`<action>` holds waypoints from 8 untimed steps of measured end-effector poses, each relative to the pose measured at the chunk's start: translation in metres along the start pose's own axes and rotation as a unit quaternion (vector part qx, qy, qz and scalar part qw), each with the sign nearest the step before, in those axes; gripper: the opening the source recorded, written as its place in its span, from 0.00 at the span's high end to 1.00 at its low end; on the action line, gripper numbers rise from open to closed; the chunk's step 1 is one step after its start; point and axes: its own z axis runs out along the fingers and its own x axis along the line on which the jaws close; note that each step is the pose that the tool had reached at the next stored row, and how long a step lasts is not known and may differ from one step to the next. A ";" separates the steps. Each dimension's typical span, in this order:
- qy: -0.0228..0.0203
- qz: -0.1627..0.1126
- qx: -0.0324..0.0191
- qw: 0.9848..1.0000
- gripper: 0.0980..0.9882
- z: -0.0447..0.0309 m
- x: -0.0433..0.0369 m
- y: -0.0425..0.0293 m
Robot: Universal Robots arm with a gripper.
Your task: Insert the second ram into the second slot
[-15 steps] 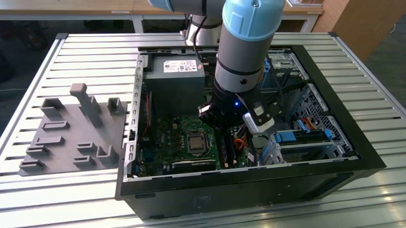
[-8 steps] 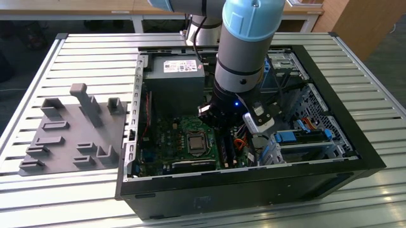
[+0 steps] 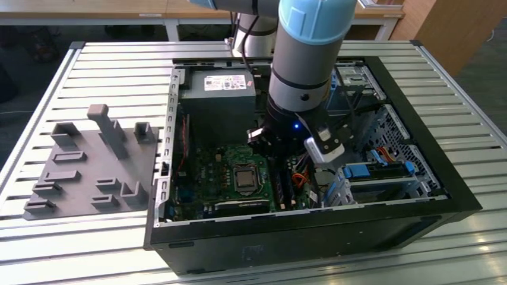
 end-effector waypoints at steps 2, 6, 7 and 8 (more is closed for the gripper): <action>0.000 0.000 0.000 1.000 0.89 -0.0024 0.0000 0.0000; 0.000 0.000 0.000 1.000 0.98 -0.0027 0.0000 0.0000; 0.000 0.000 0.000 1.000 0.99 -0.0027 0.0000 0.0001; 0.000 0.000 0.000 1.000 0.99 -0.0027 0.0000 0.0001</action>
